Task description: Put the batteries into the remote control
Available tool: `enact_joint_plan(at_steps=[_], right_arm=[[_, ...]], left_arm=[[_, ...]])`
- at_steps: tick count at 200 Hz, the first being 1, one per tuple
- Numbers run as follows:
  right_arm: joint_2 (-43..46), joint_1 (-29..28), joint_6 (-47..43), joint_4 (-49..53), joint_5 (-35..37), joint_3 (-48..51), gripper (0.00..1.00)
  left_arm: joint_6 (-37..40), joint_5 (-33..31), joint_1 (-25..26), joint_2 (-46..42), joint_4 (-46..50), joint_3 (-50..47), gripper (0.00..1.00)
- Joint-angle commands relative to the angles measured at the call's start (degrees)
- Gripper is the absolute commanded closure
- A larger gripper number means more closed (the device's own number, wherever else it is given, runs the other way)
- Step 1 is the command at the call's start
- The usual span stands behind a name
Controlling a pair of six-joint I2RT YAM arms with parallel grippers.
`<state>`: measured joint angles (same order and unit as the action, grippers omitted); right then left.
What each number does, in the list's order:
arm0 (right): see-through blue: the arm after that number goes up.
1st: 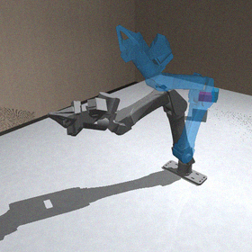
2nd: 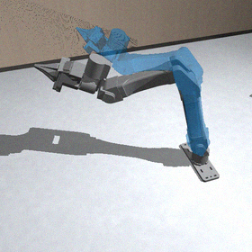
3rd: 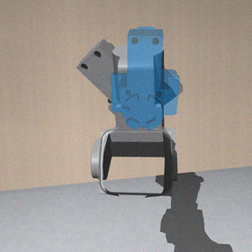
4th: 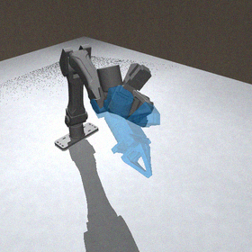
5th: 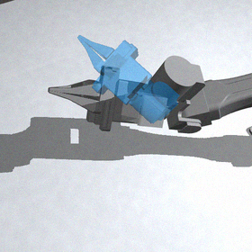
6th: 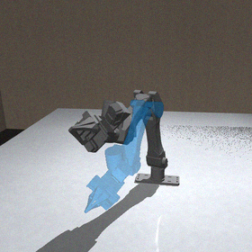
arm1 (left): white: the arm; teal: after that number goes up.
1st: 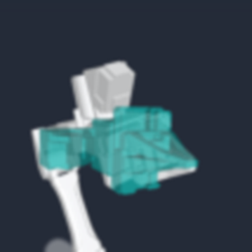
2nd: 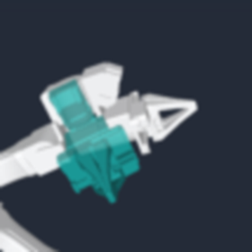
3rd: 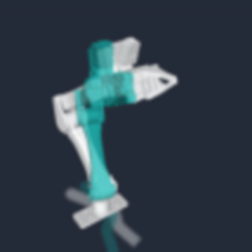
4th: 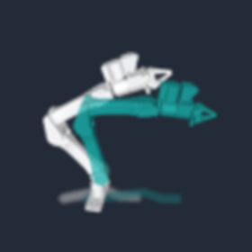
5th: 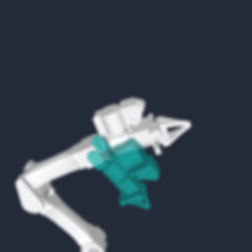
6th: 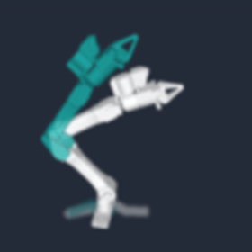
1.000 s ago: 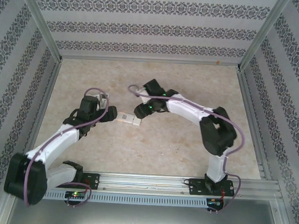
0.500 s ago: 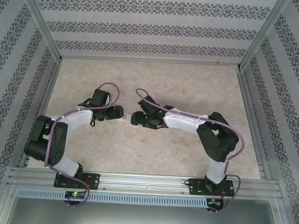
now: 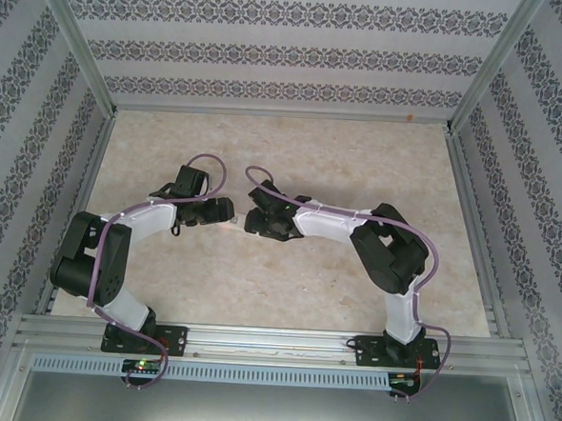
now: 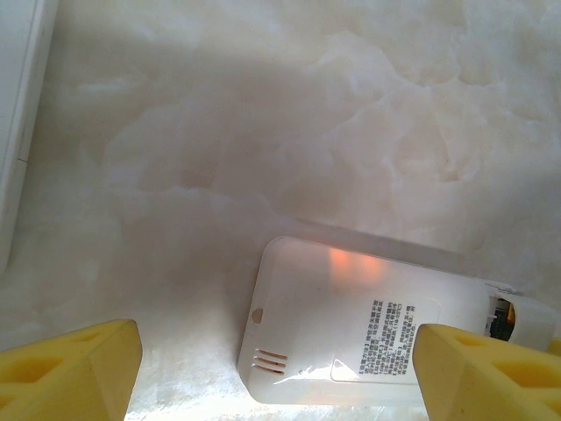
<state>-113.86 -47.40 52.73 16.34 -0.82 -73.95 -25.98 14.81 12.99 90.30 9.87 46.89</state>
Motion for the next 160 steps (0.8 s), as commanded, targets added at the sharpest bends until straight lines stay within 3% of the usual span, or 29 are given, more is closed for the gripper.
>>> enact_joint_plan(at_steps=[1,60,111,160], right_arm=[[-1.69,-0.3,0.66,1.81,0.85,-1.93,0.44],[-3.37,-0.68,-0.05,4.88,1.34,-4.02,0.46],[-2.56,-0.59,-0.05,5.4,1.57,-4.45,0.57],[-0.17,0.33,0.18,6.21,0.22,-3.97,0.58]], left_arm=[[0.04,-0.24,-0.45,0.76,0.98,1.01,0.18],[-0.28,-0.31,-0.44,1.27,0.48,0.6,0.18],[0.17,-0.56,-0.5,1.46,0.38,0.57,0.18],[1.47,1.45,-0.48,3.17,-1.07,0.36,0.18]])
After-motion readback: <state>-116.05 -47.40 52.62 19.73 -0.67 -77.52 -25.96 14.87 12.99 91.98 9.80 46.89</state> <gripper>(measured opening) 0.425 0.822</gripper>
